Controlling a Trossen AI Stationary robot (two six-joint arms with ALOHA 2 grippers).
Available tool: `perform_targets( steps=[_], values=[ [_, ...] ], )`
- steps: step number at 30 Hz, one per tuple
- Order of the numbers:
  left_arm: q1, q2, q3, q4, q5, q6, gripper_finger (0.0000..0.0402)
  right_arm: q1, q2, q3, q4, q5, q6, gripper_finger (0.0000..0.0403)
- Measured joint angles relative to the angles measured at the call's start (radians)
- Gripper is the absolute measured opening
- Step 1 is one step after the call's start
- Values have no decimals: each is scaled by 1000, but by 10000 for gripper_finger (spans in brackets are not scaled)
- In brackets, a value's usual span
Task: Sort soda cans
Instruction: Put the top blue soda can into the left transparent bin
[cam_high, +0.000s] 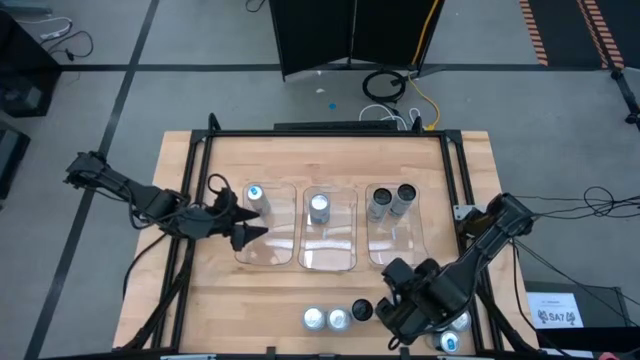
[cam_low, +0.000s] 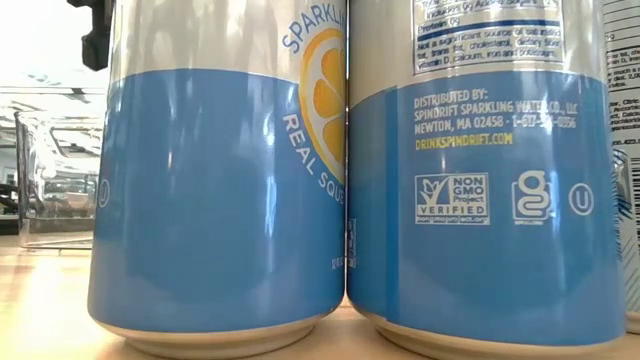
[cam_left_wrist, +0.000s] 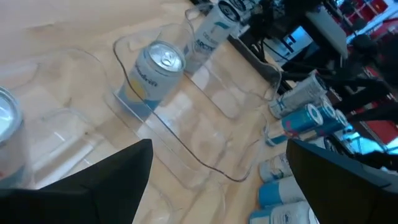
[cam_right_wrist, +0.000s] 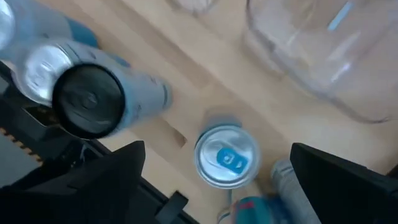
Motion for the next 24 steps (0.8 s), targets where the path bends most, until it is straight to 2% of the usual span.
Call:
perform_targets(
  steps=[6,15,19,24],
  values=[
    [0,3,0,-1,39,0,380,2,1,-181,125,-89,72,393],
    [0,3,0,-5,39,9,380,-6,1,-288,186,-115,74,385],
    [0,2,0,-5,39,10,380,-14,1,-340,224,-142,68,354],
    [0,2,0,-5,39,10,380,-14,1,-357,223,-155,66,274]
  ],
)
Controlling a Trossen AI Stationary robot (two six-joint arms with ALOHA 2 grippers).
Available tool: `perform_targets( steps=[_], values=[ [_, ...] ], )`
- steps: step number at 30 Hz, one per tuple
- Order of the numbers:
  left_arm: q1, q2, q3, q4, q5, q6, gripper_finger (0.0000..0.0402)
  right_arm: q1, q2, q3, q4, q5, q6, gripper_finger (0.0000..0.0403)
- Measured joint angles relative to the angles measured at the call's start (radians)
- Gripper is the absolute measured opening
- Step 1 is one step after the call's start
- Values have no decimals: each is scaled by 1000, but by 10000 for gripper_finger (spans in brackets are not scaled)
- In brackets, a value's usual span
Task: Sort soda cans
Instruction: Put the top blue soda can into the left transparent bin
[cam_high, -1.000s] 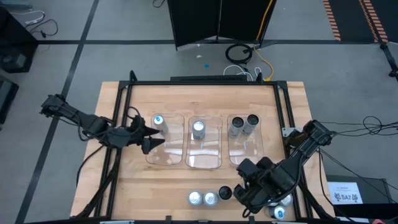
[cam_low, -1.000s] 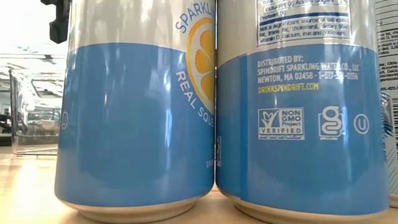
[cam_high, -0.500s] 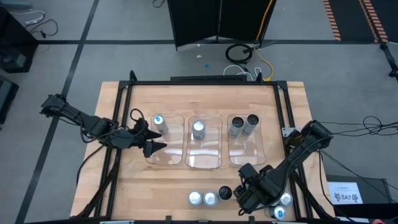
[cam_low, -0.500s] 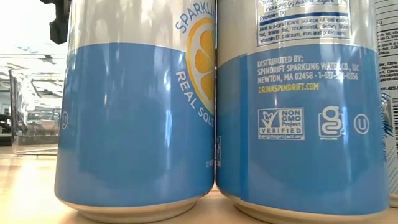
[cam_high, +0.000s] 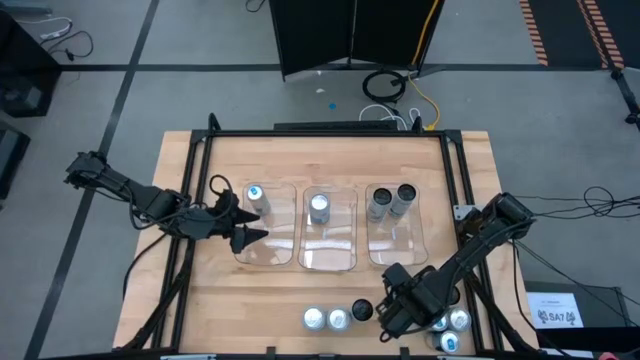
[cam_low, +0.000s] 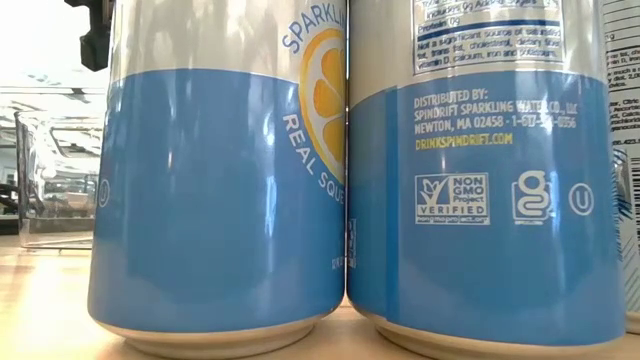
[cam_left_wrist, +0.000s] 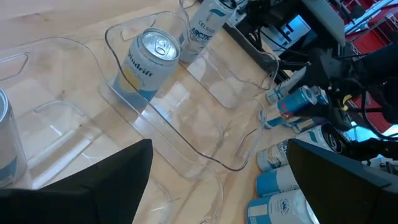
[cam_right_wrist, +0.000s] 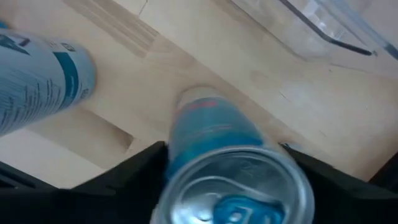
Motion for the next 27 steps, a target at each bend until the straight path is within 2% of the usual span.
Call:
perform_targets(
  steps=[3,8,12,17,19,24,27],
  values=[
    [0,0,0,0,0,0,380,0,-1,1,0,0,-13,217],
    [0,0,0,0,0,0,380,0,-13,33,-3,-10,-20,213],
    [0,0,0,0,0,0,380,9,-64,115,-76,19,-11,213],
    [0,0,0,0,0,-1,380,23,-95,323,-287,126,43,213],
    [0,0,0,1,0,-2,380,26,-100,410,-322,172,47,213],
    [0,0,0,0,0,-1,380,2,-108,570,-304,438,-69,213],
    [0,0,0,2,0,-2,380,-62,-98,617,-273,548,-216,213]
  ],
)
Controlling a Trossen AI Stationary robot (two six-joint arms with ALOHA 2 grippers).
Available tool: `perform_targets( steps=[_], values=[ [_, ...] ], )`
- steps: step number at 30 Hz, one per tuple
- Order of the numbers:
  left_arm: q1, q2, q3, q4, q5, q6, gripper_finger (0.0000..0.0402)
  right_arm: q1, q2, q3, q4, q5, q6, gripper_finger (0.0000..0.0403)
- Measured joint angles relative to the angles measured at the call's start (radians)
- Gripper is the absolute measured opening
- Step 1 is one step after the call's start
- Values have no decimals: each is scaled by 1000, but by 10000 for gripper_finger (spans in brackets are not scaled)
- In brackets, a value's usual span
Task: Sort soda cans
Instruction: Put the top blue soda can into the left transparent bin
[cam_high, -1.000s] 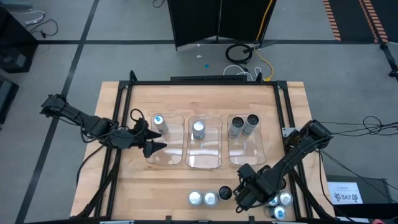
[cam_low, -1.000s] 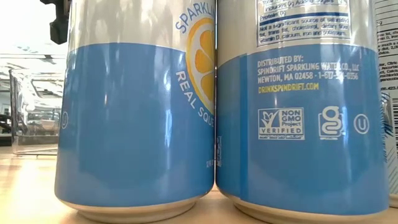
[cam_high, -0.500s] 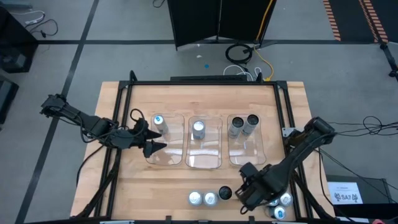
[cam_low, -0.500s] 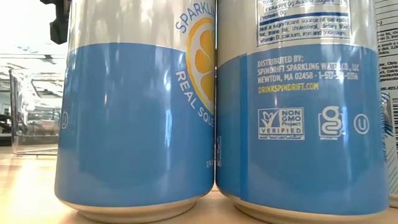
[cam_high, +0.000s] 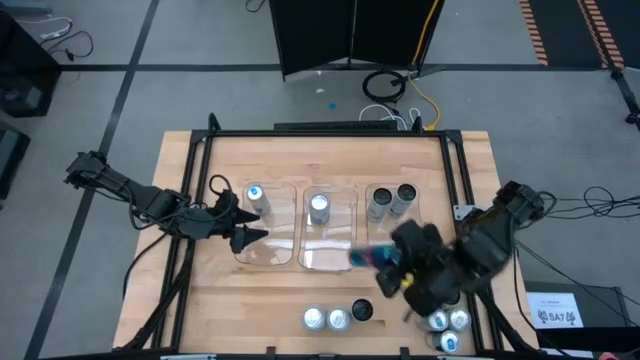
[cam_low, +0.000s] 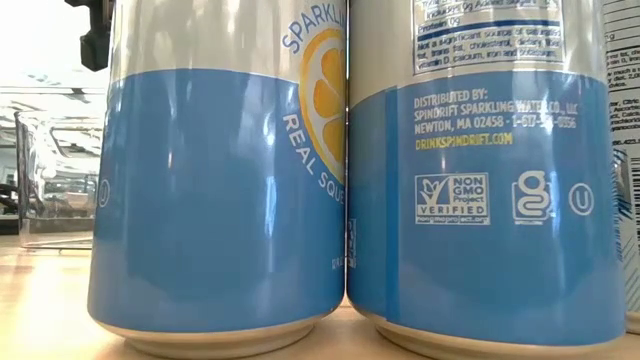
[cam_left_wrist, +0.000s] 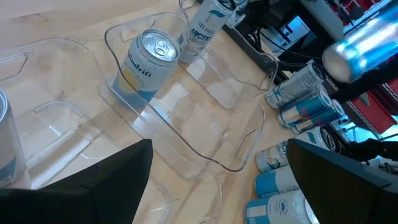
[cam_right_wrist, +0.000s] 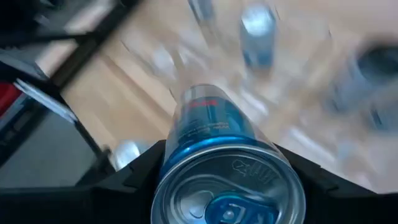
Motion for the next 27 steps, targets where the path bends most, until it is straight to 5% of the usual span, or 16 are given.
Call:
perform_targets(
  steps=[3,9,17,27],
  values=[
    [0,-3,0,3,3,1,380,-92,5,5,168,13,-220,213],
    [-1,-43,0,9,39,163,380,-311,57,7,509,-141,-590,213],
    [-1,-204,0,-2,32,405,380,-513,171,7,560,-344,-662,213],
    [-1,-306,0,-84,30,439,380,-613,346,6,685,-534,-693,213]
  ],
)
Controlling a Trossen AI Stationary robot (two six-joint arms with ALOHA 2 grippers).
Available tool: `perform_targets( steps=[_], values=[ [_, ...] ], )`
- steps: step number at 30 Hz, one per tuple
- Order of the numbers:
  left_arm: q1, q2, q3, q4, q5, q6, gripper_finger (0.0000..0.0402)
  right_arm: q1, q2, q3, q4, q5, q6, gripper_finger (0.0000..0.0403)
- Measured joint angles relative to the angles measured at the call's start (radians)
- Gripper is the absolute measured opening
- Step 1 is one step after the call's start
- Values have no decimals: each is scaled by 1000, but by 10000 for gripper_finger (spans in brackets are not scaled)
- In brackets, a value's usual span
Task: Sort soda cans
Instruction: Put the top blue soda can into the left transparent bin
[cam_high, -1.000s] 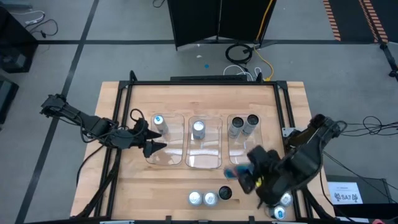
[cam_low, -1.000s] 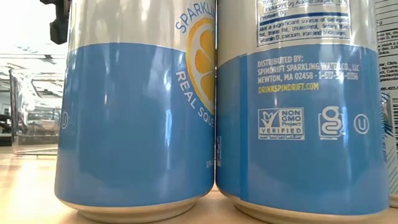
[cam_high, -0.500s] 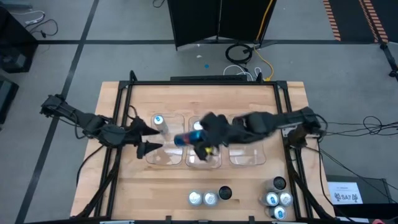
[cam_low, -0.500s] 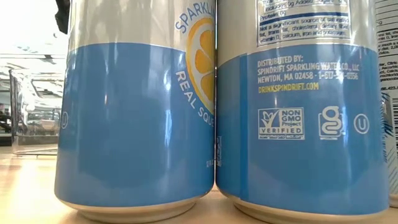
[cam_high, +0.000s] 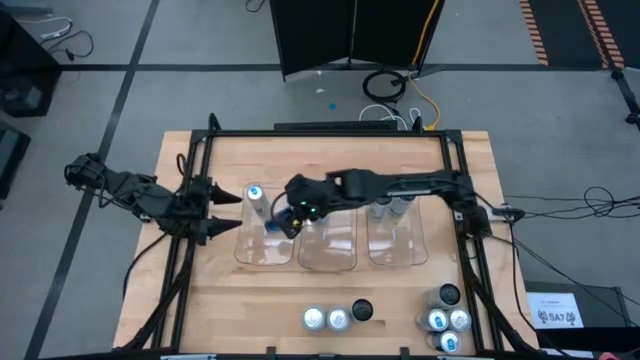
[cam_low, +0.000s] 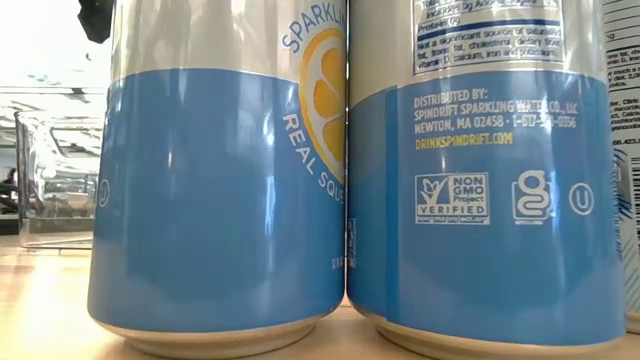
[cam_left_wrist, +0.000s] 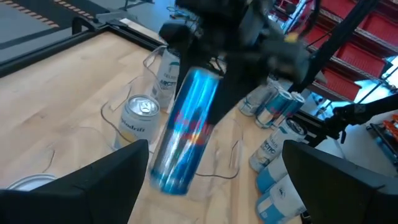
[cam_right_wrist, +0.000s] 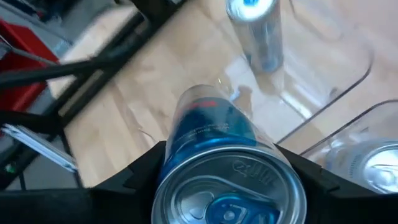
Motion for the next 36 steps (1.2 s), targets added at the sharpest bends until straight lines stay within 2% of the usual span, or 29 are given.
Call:
perform_targets(
  steps=[6,13,24,36],
  values=[
    [0,1,0,-3,0,0,380,-22,58,0,7,-54,-8,213],
    [0,2,0,1,0,0,380,-17,36,0,-6,-53,-94,213],
    [0,4,0,18,0,-1,380,-4,15,1,-41,-22,-118,224],
    [0,17,0,8,-19,-19,380,119,-43,2,5,-66,-293,229]
  ],
)
